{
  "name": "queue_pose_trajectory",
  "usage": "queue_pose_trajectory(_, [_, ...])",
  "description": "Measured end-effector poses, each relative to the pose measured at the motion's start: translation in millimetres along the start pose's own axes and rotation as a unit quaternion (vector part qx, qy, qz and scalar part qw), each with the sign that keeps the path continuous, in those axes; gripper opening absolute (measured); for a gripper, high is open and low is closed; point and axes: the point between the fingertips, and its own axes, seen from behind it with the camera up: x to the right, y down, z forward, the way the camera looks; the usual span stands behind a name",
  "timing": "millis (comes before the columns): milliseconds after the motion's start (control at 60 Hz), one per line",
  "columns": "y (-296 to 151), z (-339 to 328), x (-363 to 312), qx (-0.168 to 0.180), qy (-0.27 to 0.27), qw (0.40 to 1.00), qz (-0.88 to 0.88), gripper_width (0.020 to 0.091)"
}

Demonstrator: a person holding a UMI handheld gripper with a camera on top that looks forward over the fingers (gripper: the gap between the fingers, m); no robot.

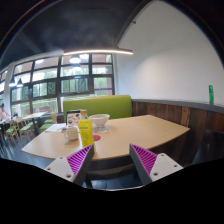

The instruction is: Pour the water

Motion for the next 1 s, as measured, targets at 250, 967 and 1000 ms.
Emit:
queue_pose_trajectory(250, [-0.6,-9.9,-3.2,-0.007,0.018,1.000,-0.018,0.0813])
queue_pose_trajectory(967, [11.7,236.9,-120.2,0.035,0.017,0.997,-0.066,0.0413])
queue_pose_trajectory(1000, [5.7,242.1,-120.1,0.052,0.028,0.997,-0.057,0.0403])
